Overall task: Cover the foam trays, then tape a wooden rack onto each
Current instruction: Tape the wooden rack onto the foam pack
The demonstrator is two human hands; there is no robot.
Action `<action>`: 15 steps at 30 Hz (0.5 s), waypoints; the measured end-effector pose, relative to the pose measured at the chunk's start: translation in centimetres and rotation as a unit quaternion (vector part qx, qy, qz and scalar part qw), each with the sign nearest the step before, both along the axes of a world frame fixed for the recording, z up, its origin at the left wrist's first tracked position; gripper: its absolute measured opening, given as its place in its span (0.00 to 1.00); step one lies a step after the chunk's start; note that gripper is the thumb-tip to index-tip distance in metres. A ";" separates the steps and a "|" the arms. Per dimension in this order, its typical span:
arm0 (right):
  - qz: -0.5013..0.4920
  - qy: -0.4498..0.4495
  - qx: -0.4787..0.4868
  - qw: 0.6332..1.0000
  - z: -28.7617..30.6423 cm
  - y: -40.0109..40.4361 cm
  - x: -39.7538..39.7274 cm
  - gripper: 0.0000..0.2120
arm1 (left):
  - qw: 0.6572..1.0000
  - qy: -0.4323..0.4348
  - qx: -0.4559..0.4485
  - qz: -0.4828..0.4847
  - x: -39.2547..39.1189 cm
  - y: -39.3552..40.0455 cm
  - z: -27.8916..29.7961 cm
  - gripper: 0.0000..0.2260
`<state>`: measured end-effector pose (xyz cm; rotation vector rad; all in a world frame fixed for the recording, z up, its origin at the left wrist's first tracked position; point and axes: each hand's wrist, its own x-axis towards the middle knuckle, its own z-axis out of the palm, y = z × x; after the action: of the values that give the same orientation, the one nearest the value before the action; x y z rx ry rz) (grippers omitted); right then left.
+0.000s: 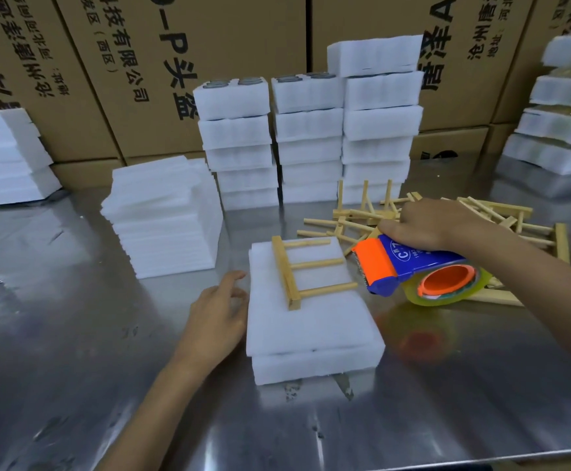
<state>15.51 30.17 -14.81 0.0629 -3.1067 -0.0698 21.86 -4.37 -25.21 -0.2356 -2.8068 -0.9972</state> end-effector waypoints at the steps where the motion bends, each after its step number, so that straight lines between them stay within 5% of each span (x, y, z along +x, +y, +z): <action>1: 0.001 0.002 0.003 1.000 0.0 0.1 0.0 0.24 | 0.999 0.024 -0.046 0.007 0.0 -0.2 0.1 0.21; 8: -0.008 0.009 -0.011 1.000 0.5 1.5 0.4 0.26 | 0.982 0.015 -0.178 0.068 -1.0 -1.4 1.6 0.16; 12: -0.005 0.006 -0.014 1.000 0.5 1.6 0.4 0.26 | 0.936 0.007 -0.332 0.119 -0.9 -1.9 3.2 0.19; 15: -0.004 0.003 -0.021 1.000 0.5 1.6 0.4 0.26 | 0.927 -0.004 -0.355 0.117 -1.5 -1.5 5.1 0.20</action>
<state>15.96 31.76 -14.32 0.0484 -3.1003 -0.0063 20.33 -5.90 -20.12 0.0336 -2.9824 0.0973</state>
